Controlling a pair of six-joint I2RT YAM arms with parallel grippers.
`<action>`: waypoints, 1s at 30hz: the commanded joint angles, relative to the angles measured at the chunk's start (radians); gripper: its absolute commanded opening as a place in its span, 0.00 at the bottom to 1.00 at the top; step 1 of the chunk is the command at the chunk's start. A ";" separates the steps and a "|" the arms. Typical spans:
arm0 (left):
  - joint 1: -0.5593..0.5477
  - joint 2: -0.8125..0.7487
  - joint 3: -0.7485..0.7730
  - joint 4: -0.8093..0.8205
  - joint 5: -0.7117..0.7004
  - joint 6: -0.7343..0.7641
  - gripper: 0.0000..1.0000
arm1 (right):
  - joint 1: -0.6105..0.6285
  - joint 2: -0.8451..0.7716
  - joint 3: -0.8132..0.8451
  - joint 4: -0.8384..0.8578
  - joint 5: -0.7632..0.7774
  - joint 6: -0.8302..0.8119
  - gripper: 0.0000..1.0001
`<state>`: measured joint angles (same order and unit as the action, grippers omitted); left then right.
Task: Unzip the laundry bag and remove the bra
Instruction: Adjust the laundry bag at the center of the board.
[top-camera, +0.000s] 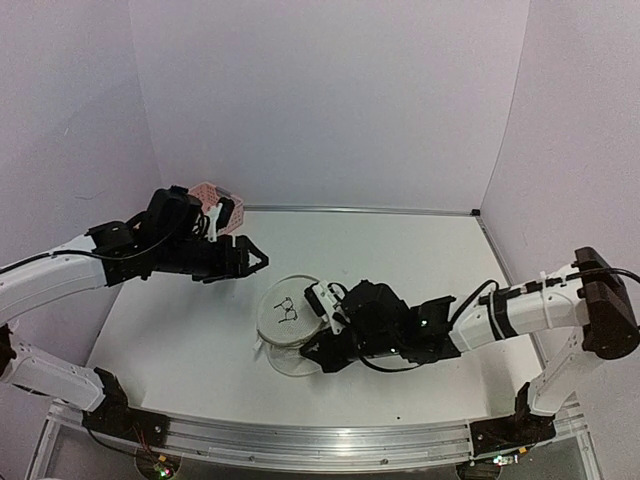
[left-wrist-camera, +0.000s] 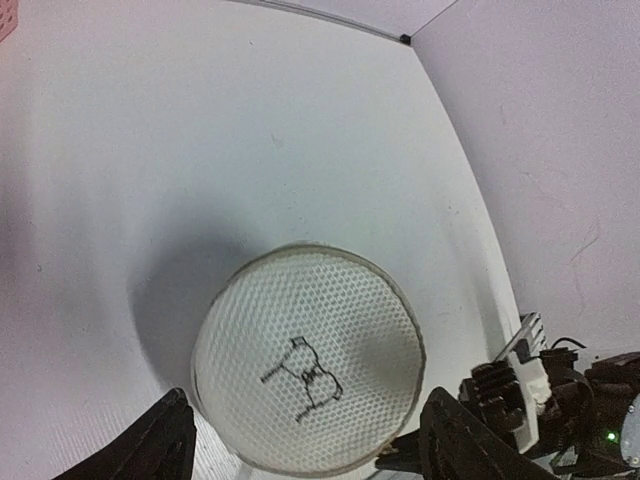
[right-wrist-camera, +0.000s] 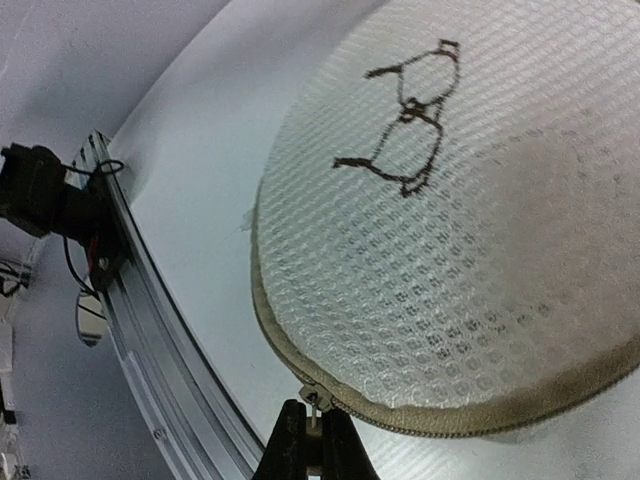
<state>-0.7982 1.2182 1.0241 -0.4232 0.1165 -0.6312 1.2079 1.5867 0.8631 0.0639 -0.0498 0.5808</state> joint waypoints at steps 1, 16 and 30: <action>0.002 -0.112 -0.056 -0.020 -0.011 -0.083 0.78 | 0.005 0.084 0.105 0.150 -0.024 0.096 0.00; 0.002 -0.217 -0.356 0.253 0.227 -0.339 0.80 | 0.008 0.222 0.170 0.315 -0.056 0.192 0.00; 0.002 -0.041 -0.452 0.565 0.366 -0.477 0.75 | 0.025 0.168 0.111 0.321 -0.019 0.173 0.00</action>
<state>-0.7982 1.1633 0.5610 0.0238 0.4423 -1.0740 1.2228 1.8103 0.9855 0.3298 -0.0887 0.7631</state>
